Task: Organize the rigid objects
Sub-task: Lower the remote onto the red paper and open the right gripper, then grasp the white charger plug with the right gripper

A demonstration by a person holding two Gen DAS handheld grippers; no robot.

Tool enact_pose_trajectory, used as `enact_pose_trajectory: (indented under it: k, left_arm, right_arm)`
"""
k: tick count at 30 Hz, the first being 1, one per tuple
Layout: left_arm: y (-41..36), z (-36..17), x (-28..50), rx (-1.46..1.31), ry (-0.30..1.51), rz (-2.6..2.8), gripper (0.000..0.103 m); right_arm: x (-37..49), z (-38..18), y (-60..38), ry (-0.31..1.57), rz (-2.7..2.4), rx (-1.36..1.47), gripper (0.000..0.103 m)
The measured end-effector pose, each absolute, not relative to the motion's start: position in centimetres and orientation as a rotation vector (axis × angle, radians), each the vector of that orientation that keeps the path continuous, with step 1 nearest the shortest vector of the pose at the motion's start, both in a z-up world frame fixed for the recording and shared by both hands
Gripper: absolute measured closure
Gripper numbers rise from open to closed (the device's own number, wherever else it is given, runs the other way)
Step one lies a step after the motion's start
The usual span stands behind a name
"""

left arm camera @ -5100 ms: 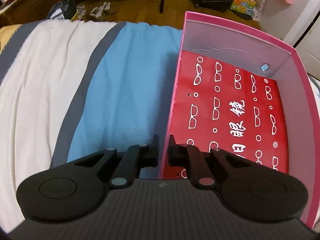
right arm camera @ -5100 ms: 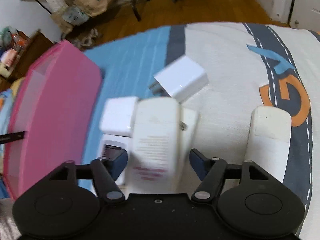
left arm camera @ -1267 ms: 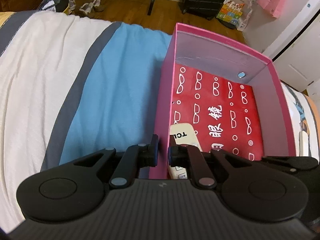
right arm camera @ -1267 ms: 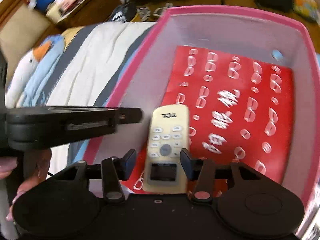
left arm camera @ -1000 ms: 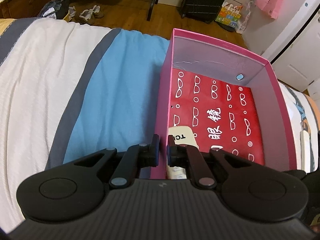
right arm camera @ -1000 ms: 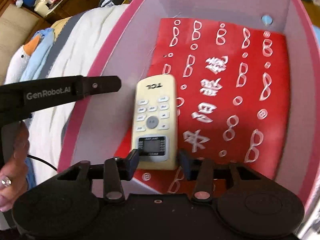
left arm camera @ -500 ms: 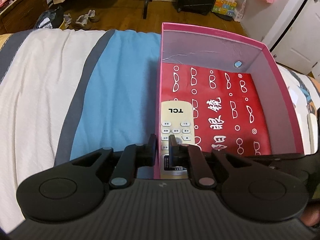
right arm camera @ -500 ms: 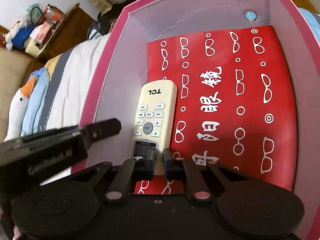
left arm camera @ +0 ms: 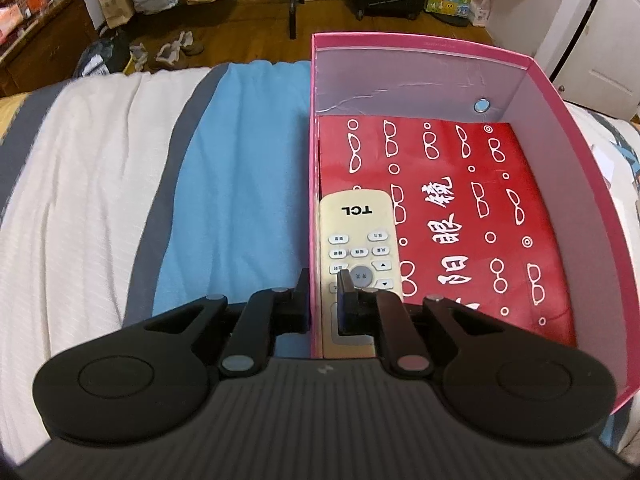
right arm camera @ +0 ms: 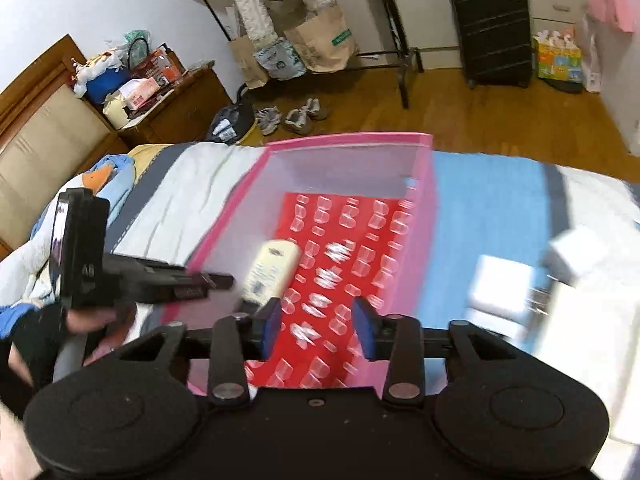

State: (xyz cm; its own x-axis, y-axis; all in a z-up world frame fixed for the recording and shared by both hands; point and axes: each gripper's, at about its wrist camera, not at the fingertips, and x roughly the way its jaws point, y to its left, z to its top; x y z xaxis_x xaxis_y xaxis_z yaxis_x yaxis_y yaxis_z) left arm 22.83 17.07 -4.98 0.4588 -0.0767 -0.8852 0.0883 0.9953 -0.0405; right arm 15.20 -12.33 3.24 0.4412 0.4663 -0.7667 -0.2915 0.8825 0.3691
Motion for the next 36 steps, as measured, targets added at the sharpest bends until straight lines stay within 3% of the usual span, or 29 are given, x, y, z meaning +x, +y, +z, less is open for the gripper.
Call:
enact_pose_trajectory:
  k: [7,21,24,26,36]
  left_arm:
    - [16.6,-4.9,22.8,0.057,1.092,-0.080,0.093]
    - [16.3,-5.2,22.7,0.070,1.103,-0.054,0.094]
    - [16.4,-5.4,22.9,0.074,1.111,-0.047,0.095]
    - [16.1,-5.6,22.9,0.089,1.114,-0.047,0.095]
    - [16.7,-5.4,23.0,0.045,1.120,-0.054,0.094]
  right_arm:
    - [12.5,-1.0,-18.5,1.140,0.362,0.184,0.043]
    - [9.9,-8.2,-23.2,1.317,0.140,0.340,0.042]
    - [10.1,-8.9,-22.4,1.311,0.121,0.318,0.040]
    - [10.3,-8.9,-21.8,1.288,0.103,0.276,0.049]
    - [8.7,-7.6,-19.4,1.196,0.144,0.071,0.050]
